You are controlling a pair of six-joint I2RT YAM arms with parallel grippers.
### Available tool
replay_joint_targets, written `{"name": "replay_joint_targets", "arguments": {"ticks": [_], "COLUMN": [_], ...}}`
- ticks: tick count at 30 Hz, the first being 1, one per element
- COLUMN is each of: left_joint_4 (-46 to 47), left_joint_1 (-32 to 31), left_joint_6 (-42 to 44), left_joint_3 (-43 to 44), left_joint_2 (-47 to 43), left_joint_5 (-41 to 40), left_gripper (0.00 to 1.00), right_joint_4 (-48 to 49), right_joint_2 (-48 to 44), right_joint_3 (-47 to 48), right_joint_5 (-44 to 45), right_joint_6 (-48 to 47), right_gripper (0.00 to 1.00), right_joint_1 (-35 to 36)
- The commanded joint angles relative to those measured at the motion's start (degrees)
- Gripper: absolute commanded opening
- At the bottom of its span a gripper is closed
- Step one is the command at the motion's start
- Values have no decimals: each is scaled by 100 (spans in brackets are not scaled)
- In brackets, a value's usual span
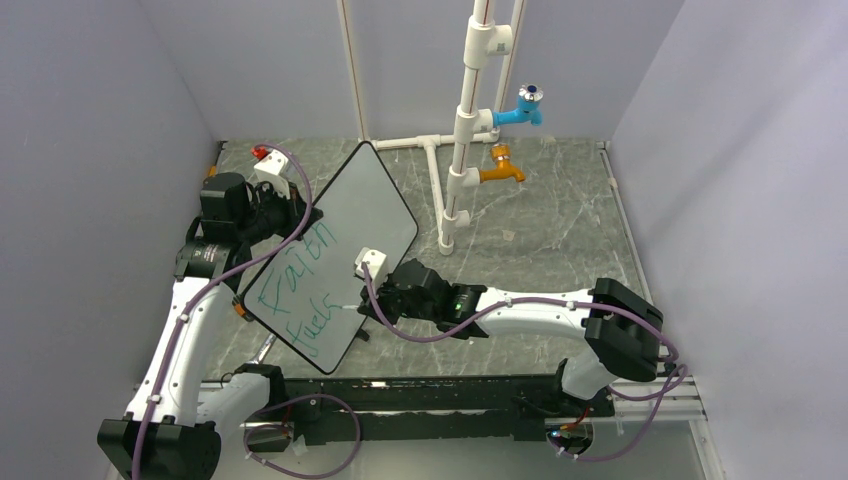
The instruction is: Write a sentence on the whiteboard
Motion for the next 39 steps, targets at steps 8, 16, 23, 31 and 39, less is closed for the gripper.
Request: {"name": "replay_joint_targets", "arguments": {"ticks": [8,16,23,31,39], "left_joint_4": [-280,-297,-297,-285,-292], "left_joint_1": [-24,-24,-24,-24,-24], "left_joint_6": [716,714,718,714,696], "left_joint_3": [-191,-195,-196,-185,-182], "left_joint_2": [10,14,4,-7,11], "left_joint_5": [-442,-455,-463,-444,-438], "left_gripper": [0,0,0,0,0], "right_joint_4": [329,386,381,281,89], "right_joint_2": [-189,-182,-390,-1098,-1469], "right_joint_3": [51,81,48,-320,-593], "right_joint_5": [-347,-568,-761,-710,75], "right_joint_6": [-22,-72,-141,-77,-71], "right_gripper": [0,0,0,0,0], "right_joint_1": [9,31,60,65,67]}}
